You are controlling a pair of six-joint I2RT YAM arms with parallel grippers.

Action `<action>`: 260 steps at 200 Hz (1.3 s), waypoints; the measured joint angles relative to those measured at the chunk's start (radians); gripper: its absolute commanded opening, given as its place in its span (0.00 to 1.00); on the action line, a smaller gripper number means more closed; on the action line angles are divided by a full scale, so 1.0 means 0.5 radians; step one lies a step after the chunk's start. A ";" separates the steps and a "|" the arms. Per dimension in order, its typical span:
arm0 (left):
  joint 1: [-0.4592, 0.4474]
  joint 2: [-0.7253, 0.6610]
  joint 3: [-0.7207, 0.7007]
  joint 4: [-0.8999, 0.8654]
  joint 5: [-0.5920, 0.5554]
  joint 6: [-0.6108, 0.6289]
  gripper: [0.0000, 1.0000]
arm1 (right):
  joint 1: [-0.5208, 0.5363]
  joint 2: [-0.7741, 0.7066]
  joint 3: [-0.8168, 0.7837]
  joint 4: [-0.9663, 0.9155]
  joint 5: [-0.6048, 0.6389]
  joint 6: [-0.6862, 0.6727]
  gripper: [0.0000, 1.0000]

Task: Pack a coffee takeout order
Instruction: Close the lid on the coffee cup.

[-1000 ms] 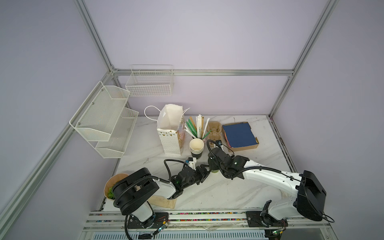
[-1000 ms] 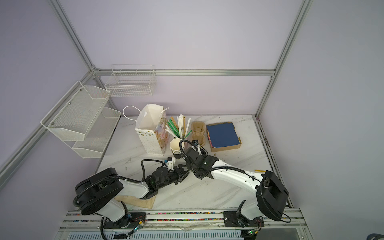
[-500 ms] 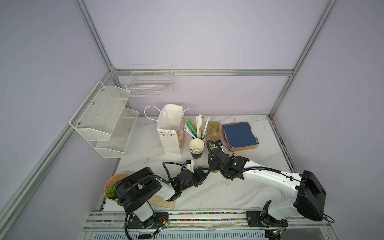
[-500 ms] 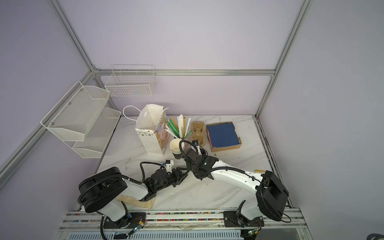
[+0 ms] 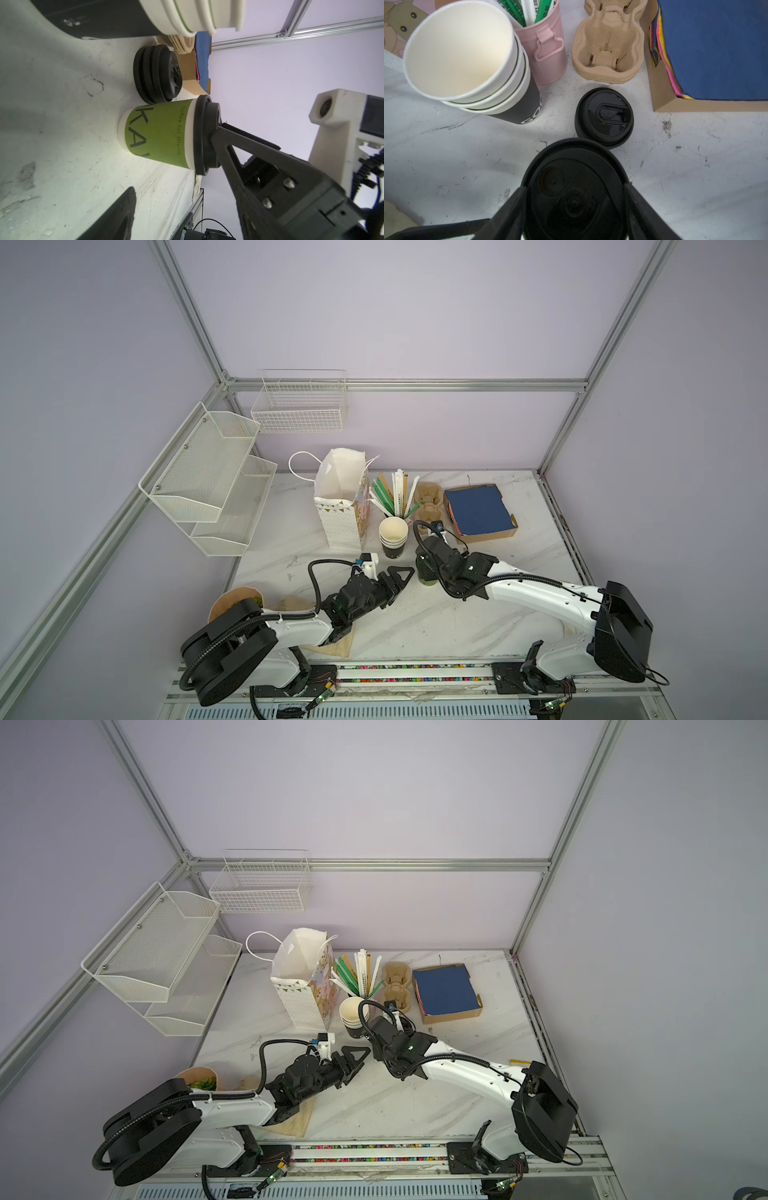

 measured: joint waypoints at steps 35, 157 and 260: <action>0.033 0.053 0.058 -0.099 0.021 0.055 0.75 | 0.001 0.000 0.001 0.000 0.000 0.000 0.63; 0.053 0.407 0.143 0.156 0.134 0.034 0.74 | 0.016 0.012 0.000 0.024 -0.002 0.000 0.63; 0.056 0.511 0.151 0.304 0.202 0.008 0.60 | 0.025 0.021 0.000 0.043 0.013 0.003 0.63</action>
